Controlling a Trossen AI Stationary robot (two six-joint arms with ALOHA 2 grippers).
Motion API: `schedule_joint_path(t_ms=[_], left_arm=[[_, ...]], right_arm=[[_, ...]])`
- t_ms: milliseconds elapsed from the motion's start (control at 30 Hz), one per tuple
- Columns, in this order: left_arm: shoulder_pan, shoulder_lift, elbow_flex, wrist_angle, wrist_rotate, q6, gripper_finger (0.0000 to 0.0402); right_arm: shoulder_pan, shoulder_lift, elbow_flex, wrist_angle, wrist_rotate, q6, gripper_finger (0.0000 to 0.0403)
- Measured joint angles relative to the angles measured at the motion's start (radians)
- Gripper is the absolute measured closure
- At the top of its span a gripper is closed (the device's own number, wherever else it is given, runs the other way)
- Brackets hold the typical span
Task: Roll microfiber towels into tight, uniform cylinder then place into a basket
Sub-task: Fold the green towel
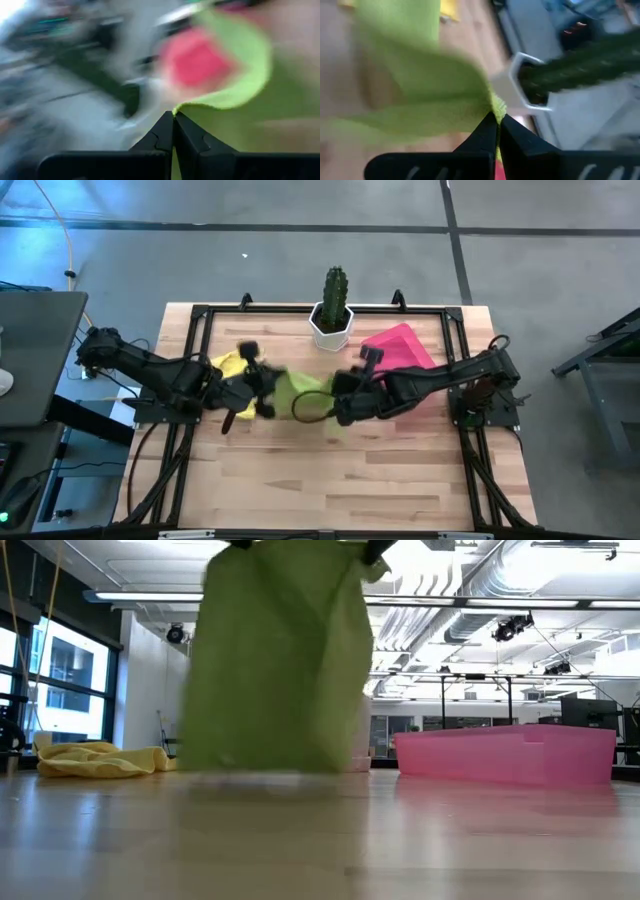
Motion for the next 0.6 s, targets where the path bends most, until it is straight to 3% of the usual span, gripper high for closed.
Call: schedule_joint_path(t_ms=[100, 200, 433, 600], left_arm=[[-0.003, 0.0, 0.0, -0.023, -0.179, 0.04, 0.0401], [-0.002, 0.0, 0.0, -0.021, -0.191, 0.144, 0.0401], [0.084, 0.0, 0.0, -0.018, -0.19, 0.303, 0.0401], [0.145, 0.0, 0.0, -0.018, -0.207, 0.331, 0.0401]], right_arm=[[-0.002, 0.002, 0.006, -0.035, -0.063, -0.008, 0.0403], [-0.006, 0.002, 0.007, -0.09, -0.1, -0.054, 0.0403], [-0.061, 0.002, 0.007, -0.192, 0.139, -0.197, 0.0403], [-0.111, 0.002, 0.007, -0.19, 0.168, -0.197, 0.0403]])
